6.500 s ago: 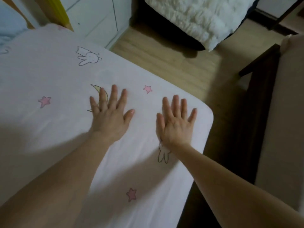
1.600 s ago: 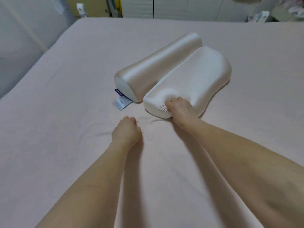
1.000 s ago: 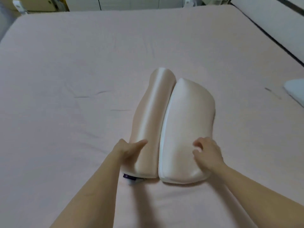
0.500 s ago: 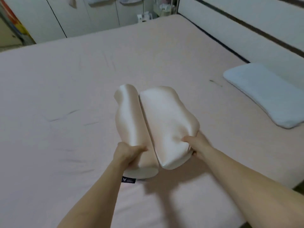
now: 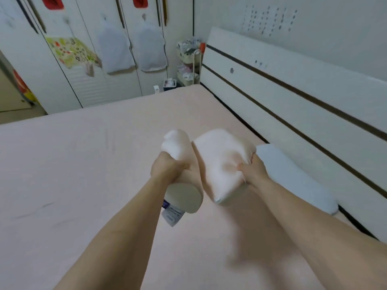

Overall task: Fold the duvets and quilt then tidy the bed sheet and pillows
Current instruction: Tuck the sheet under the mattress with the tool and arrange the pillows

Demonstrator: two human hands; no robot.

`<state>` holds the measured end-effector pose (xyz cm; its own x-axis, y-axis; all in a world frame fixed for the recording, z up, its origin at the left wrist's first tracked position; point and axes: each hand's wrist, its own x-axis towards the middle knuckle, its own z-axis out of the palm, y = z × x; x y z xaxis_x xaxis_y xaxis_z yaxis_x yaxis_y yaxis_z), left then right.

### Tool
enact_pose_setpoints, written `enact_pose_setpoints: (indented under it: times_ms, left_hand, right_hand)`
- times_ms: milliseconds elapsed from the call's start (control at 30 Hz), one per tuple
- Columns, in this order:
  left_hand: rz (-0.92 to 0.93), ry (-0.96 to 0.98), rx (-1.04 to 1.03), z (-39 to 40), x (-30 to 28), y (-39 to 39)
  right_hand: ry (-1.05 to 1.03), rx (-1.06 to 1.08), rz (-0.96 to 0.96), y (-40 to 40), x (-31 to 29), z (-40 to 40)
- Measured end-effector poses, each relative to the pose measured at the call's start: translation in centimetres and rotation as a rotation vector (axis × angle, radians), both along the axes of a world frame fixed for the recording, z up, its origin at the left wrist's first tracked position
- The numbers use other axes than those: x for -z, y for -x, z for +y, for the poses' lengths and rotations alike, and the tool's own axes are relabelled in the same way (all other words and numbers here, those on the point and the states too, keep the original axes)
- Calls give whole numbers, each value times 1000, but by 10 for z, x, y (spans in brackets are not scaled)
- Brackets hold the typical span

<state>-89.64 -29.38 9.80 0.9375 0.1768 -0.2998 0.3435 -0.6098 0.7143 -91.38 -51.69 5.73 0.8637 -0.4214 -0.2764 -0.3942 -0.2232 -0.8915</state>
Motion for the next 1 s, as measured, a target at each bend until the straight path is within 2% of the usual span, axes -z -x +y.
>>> enact_pose_setpoints:
  times_ms: [100,200,267,367,500,800,933,1000]
  left_hand:
    - [-57,-46,9,-52,-11,-28]
    - [-125,-96,-11,-81,-21,-52]
    - [-167,-131,-15,-93,-25,-68]
    - [-185,-232,24,-117,-17,-88]
    - [-139,-301,39,-158,17,-119]
    - [-161,-198,-131,-265,115,-269]
    - [-222,-112,-210,-284,173,-324]
    - [-193,-96,-266,-286,209,-345]
  right_hand:
    - [-4,-2,-8,-39,-21,-54]
    - [36,-104,165,-58,-35,-97]
    - [22,-106,207,-68,-27,-115]
    - [32,-76,164,-86,-7,-127]
    - [81,-93,68,-136,17,-156]
    - [251,-56,-55,-295,107,-256]
    - [181,-37,-66,-364,175,-270]
    - [131,-9,-68,-386,201,-267]
